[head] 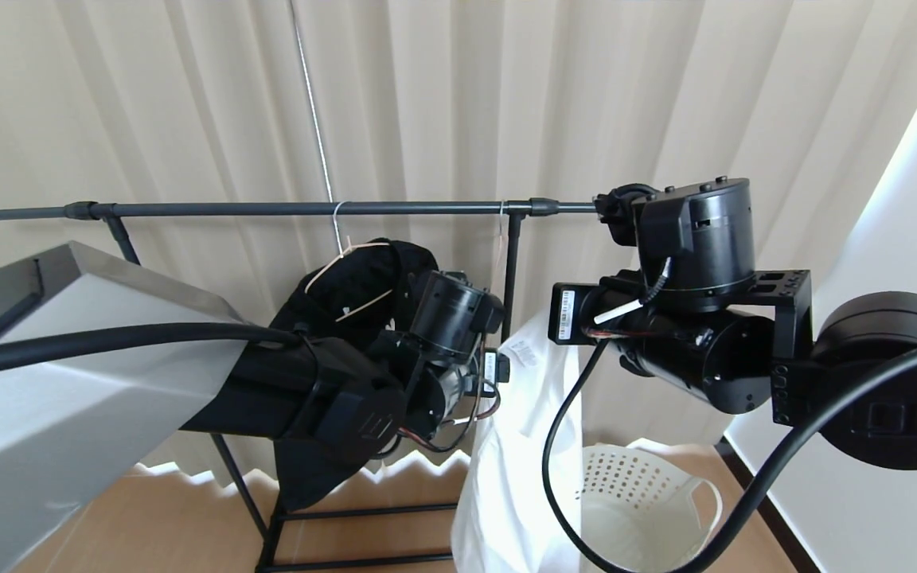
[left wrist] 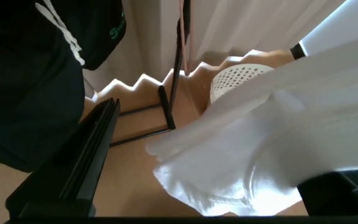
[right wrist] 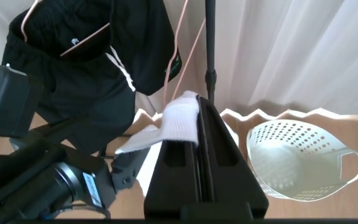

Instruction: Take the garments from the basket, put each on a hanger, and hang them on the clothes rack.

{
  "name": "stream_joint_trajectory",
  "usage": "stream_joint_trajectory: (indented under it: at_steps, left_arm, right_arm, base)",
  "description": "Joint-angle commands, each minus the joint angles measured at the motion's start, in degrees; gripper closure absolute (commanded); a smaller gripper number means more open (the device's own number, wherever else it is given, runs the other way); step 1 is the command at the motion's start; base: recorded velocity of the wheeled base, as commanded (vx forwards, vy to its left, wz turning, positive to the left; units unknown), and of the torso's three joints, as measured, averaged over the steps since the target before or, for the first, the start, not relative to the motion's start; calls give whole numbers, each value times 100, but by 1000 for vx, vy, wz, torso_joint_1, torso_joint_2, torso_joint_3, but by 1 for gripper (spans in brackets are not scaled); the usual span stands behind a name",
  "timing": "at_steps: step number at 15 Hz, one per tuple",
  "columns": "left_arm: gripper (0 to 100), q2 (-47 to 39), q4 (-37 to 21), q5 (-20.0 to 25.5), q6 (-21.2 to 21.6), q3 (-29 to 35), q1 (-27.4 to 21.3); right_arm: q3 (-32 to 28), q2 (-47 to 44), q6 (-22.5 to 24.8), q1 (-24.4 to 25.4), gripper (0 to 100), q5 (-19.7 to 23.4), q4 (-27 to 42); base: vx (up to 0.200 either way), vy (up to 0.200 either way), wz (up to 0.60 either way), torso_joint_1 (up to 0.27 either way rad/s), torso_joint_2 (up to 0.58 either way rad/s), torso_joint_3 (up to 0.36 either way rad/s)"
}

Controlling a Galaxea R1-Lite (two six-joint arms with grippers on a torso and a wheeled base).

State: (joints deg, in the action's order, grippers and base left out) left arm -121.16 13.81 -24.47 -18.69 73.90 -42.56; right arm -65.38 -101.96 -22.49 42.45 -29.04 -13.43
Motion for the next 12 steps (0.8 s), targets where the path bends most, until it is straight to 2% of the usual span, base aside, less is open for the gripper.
stream_joint_trajectory:
  at_steps: [1, 5, 12]
  left_arm:
    - [0, -57, -1, -5, -3, -42, 90]
    - [0, -259, 7, -5, -3, -16, 213]
    - [0, -303, 7, -5, 6, -25, 512]
  right_arm:
    - [87, 203, 61, 0, 100, 3, -10]
    - [218, 423, 96, 0, 100, 12, -89]
    - [667, 484, 711, -131, 100, 47, -898]
  base:
    - [0, 0, 0, 0, 0, 0]
    - [0, 0, 0, 0, 0, 0]
    - [0, 0, 0, 0, 0, 0]
